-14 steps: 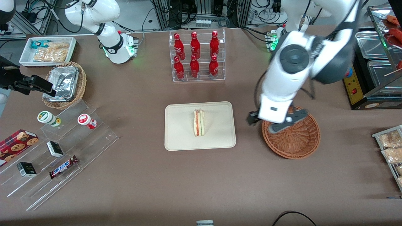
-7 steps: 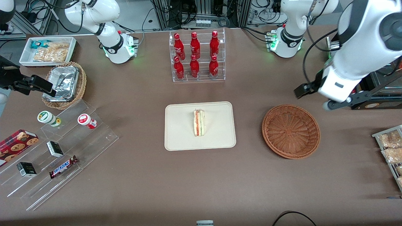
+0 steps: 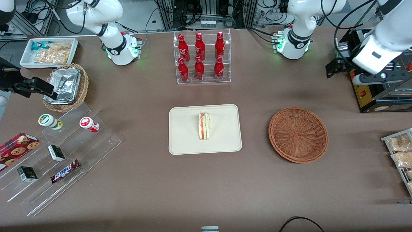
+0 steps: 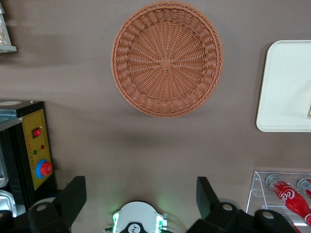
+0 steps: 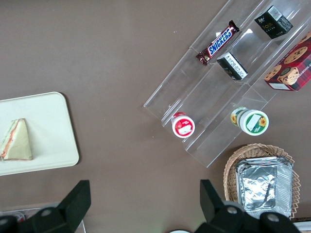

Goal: Place sandwich from basket to tray

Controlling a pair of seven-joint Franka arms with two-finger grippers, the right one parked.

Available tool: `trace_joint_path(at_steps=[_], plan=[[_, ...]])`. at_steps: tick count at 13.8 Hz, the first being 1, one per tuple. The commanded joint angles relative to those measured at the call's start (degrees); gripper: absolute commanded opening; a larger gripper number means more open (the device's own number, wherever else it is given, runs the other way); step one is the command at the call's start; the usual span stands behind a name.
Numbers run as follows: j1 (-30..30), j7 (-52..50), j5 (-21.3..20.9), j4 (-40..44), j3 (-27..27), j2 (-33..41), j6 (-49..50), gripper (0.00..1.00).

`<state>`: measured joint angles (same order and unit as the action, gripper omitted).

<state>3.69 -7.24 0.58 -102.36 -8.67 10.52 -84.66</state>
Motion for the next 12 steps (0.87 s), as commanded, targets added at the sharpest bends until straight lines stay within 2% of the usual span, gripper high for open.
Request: trace_joint_path(at_steps=[1,4,8,12], plan=[[1.06,1.61,0.56,3.99,0.05,-1.63,0.72,1.00],[0.10,1.53,-0.14,8.22,0.31,-5.06,0.81,1.00],[-2.37,1.26,-0.41,11.74,3.65,-8.58,0.81,1.00],[-1.85,1.17,-0.41,12.28,3.66,-8.68,0.99,1.00]])
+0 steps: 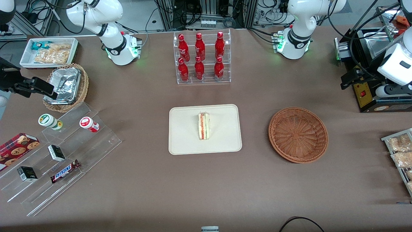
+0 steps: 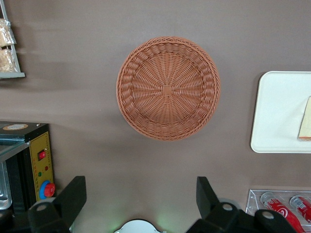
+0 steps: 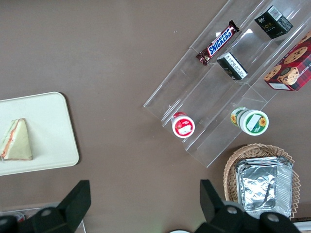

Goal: Place sandwich from basket to tray

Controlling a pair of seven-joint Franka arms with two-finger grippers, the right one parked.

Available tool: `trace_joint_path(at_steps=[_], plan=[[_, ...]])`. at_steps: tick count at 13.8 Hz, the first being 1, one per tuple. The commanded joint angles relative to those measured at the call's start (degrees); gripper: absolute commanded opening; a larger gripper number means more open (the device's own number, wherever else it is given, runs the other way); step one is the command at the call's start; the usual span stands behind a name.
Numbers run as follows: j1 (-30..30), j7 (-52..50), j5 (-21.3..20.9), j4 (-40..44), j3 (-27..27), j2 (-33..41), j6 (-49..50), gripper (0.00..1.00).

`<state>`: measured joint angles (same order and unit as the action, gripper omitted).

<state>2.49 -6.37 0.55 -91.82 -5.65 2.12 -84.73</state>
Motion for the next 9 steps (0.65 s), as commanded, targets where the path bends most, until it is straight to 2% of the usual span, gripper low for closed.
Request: trace_joint_path(at_steps=[1,4,6,9], plan=[[-0.55,0.39,-0.38,1.73,0.64,-0.19,1.58,1.00],[-0.46,1.09,-0.73,1.73,0.81,-0.10,1.68,1.00],[-0.38,1.18,-3.53,1.73,0.73,0.08,1.68,1.00],[-0.11,1.27,-3.54,1.73,1.17,0.17,1.68,1.00]])
